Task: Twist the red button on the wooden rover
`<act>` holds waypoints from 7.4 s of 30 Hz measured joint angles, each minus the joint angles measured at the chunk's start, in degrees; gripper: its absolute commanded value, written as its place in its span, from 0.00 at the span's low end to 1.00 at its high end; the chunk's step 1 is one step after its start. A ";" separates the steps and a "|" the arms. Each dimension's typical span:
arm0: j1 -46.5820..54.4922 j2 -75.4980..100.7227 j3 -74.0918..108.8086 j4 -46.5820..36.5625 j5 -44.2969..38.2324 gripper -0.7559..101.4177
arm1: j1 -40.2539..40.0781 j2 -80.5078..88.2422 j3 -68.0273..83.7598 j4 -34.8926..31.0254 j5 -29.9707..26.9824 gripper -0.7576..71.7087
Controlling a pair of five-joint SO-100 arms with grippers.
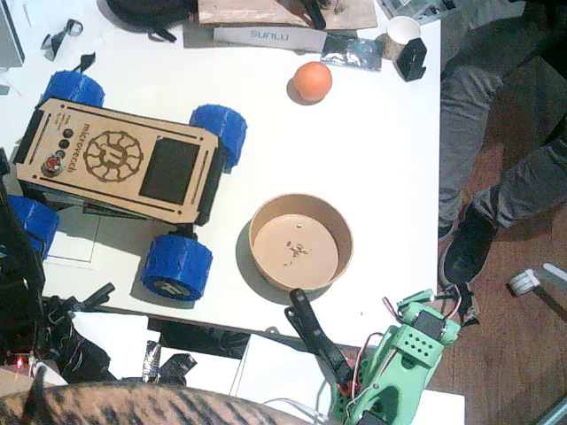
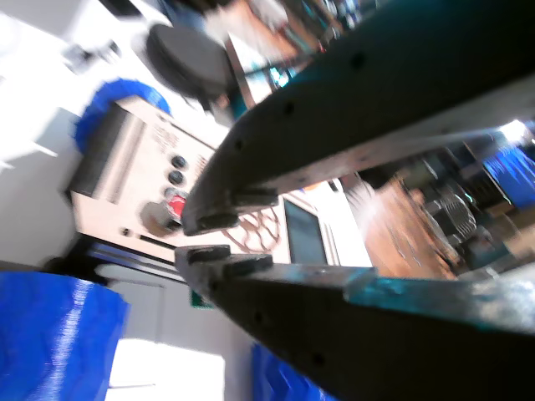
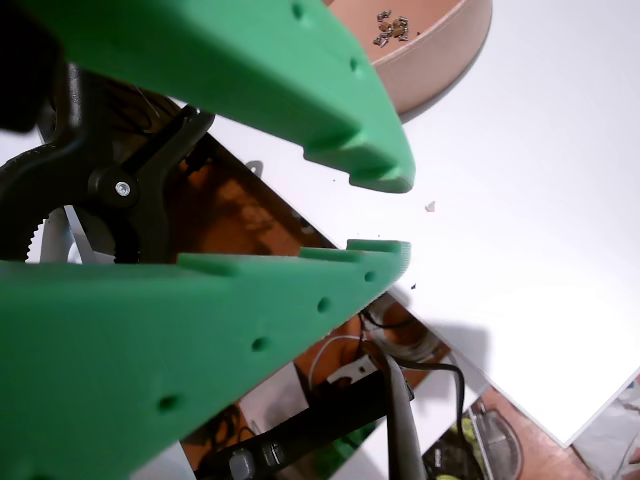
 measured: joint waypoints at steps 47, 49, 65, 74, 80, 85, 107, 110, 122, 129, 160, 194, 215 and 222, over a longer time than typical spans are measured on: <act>17.14 -31.29 0.00 -19.86 -17.23 0.01 | 0.00 0.00 0.00 0.00 0.00 0.04; 17.58 -32.70 0.00 -20.92 -17.23 0.01 | 0.00 0.00 0.00 0.00 0.00 0.04; 17.58 -36.39 0.00 -22.06 -17.23 0.24 | 0.00 0.00 0.00 0.00 0.00 0.04; 20.21 -41.92 0.00 -25.05 -14.94 0.24 | 0.00 0.00 0.00 0.00 0.00 0.04; 19.95 -44.47 0.00 -27.25 -12.83 0.24 | 0.00 0.00 0.00 0.00 0.00 0.04; 20.13 -49.39 -1.05 -28.13 -12.83 0.23 | 0.00 0.00 0.00 0.00 0.00 0.04; 21.80 -57.48 -11.07 -23.29 -12.39 0.22 | 0.00 0.00 0.00 0.00 0.00 0.04; 22.24 -57.48 -11.07 -23.29 -12.39 0.23 | 0.00 0.00 0.00 0.00 0.00 0.04; 22.50 -60.47 -15.64 -20.48 -12.83 0.14 | 0.00 0.00 0.00 0.00 0.00 0.04; 22.59 -60.47 -15.73 -20.04 -12.57 0.08 | 0.00 0.00 0.00 0.00 0.00 0.04; 22.76 -60.47 -15.91 -18.11 -12.57 0.01 | 0.00 0.00 0.00 0.00 0.00 0.04; 26.46 -60.21 -15.56 -17.14 16.00 0.01 | 0.00 0.00 0.00 0.00 0.00 0.04; 29.88 -59.77 -15.64 -17.49 29.44 0.01 | 0.00 0.00 0.00 0.00 0.00 0.04; 30.67 -59.77 -15.56 -17.40 32.87 0.01 | 0.00 0.00 0.00 0.00 0.00 0.04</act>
